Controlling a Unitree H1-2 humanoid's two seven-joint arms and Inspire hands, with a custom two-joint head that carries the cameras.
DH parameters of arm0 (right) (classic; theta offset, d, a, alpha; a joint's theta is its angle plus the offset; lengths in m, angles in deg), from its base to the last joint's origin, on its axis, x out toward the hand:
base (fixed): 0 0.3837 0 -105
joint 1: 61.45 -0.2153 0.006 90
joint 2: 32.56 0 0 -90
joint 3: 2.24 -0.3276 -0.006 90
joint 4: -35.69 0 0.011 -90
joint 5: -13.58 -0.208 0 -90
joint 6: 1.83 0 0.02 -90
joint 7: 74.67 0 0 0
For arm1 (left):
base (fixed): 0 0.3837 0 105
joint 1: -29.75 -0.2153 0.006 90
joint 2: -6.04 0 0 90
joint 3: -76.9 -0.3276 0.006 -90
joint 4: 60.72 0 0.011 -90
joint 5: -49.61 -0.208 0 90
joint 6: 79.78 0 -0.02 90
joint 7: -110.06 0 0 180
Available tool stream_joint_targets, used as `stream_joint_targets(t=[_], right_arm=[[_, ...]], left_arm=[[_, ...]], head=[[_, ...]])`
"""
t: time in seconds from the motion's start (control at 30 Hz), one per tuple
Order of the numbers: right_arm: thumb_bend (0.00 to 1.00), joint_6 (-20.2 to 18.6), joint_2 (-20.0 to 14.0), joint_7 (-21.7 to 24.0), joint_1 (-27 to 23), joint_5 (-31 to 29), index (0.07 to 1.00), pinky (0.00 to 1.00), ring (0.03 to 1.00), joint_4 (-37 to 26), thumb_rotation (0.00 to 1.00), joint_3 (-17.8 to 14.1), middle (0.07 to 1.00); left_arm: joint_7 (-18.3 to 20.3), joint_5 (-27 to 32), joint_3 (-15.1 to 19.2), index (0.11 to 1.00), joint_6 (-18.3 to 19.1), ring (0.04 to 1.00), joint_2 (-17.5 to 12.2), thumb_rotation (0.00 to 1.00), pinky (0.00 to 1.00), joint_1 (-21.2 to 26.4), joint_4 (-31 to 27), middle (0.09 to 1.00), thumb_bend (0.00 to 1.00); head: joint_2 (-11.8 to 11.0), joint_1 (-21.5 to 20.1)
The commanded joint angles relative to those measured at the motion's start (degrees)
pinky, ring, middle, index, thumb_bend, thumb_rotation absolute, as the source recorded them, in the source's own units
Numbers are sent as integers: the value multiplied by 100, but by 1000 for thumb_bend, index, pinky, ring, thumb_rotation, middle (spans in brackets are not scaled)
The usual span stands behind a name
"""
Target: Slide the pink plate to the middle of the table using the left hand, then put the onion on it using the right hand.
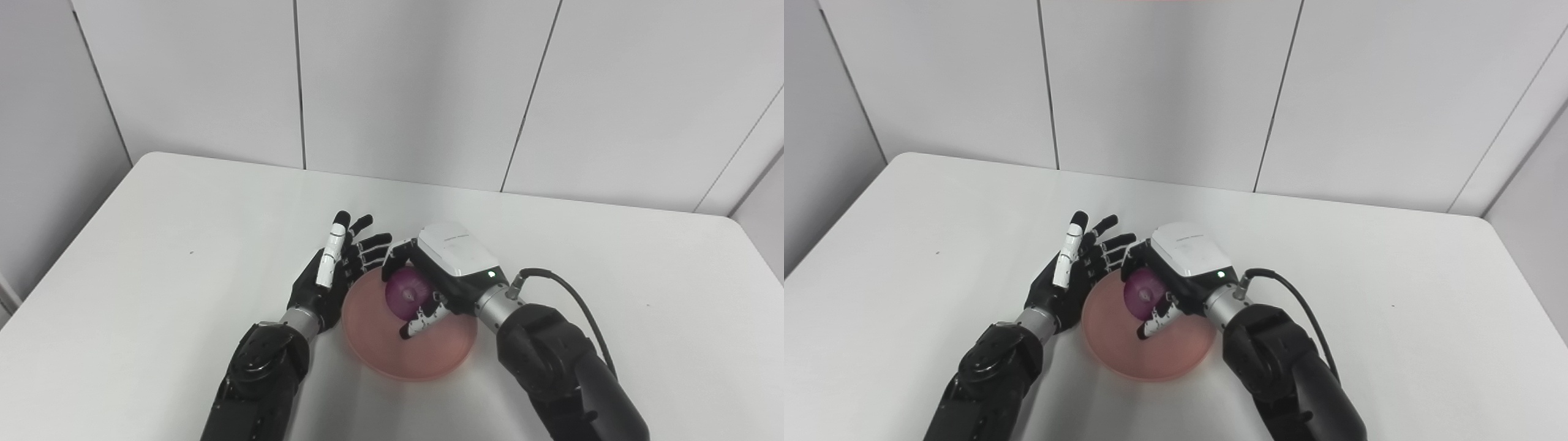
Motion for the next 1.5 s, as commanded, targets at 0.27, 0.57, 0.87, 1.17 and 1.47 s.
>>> stream_joint_targets(t=[0.27, 0.57, 0.87, 1.17, 1.47], right_arm=[[515, 207, 0, -66, -236, -138, 518, 300, 397, 65, 0, -10, 489], [517, 283, -116, -25, -259, -133, 508, 279, 403, 88, 0, 63, 486], [516, 146, -140, 362, -289, -214, 524, 295, 391, -26, 0, 80, 468], [993, 31, -99, 680, -221, -165, 715, 452, 614, -176, 443, -4, 689], [1000, 53, -64, 664, -236, -138, 752, 486, 656, -197, 529, -25, 718]], left_arm=[[-60, -55, 4, 911, 149, 797, -6, 994, 785, -159, 195, 804, 628], [-70, -30, 28, 914, 260, 808, -21, 991, 797, -156, 135, 812, 636], [-71, -38, 21, 920, 271, 811, 0, 993, 806, -173, 123, 817, 629], [-62, -54, 12, 923, 205, 818, -8, 993, 817, -176, 180, 831, 635], [-63, -51, 19, 916, 222, 806, -19, 981, 786, -182, 190, 816, 644]], head=[[21, -21], [33, -54], [46, -51], [41, -48], [32, -61]])
